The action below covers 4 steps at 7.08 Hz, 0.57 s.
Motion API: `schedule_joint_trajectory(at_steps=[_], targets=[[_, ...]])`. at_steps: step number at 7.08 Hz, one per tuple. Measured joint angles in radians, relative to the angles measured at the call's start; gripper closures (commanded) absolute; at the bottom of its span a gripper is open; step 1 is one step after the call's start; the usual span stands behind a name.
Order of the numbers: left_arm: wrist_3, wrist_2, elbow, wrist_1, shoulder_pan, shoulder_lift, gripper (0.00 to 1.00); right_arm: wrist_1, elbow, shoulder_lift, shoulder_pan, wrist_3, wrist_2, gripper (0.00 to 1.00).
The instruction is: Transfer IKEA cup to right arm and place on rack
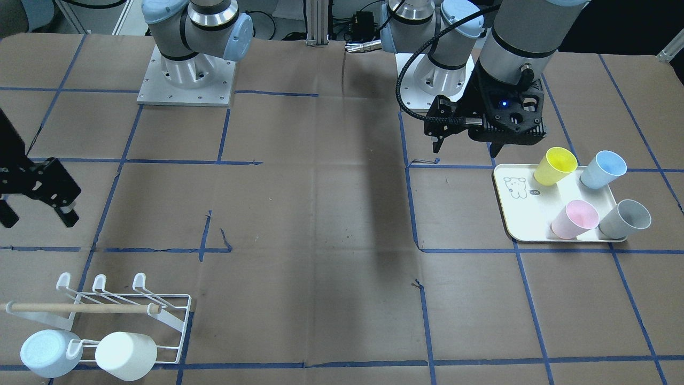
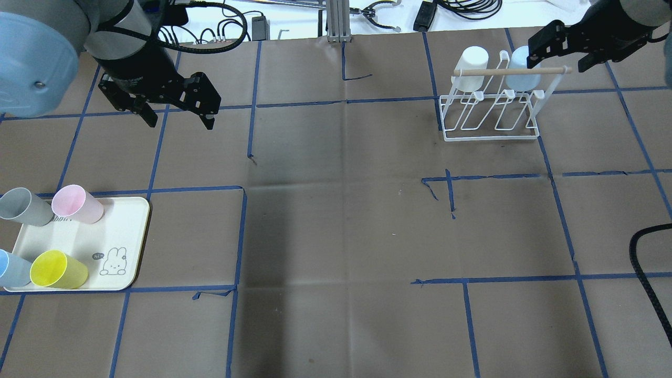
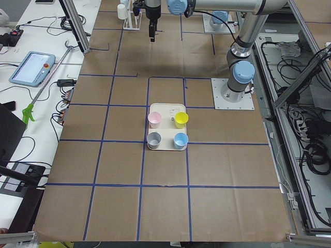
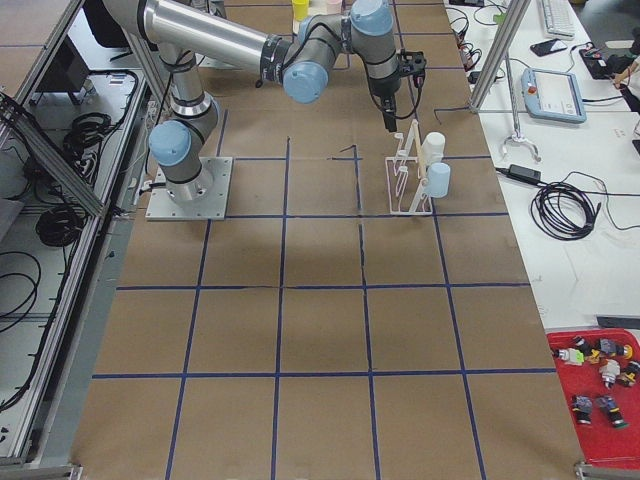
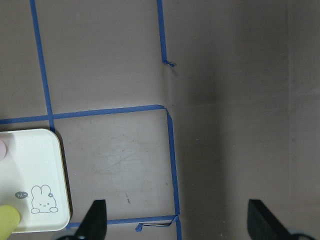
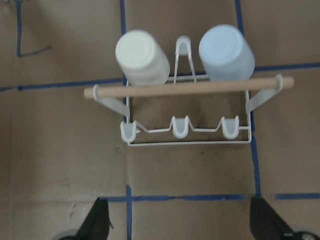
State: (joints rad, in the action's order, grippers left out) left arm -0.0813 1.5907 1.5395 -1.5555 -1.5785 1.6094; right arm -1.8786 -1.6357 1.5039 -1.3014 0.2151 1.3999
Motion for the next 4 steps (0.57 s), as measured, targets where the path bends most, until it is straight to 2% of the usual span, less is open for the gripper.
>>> schedule_joint_trajectory(at_steps=[1,2,4], targets=[[0.000,0.000,0.000,0.000,0.000,0.000,0.00,0.136,0.010,0.014,-0.050,-0.001,0.055,0.00],[0.000,0.000,0.000,0.000,0.000,0.000,0.00,0.219,0.013,0.030,-0.114,-0.031,0.107,0.00],[0.000,0.000,0.001,0.000,0.000,0.000,0.00,0.302,0.009,0.060,-0.242,-0.217,0.173,0.00]])
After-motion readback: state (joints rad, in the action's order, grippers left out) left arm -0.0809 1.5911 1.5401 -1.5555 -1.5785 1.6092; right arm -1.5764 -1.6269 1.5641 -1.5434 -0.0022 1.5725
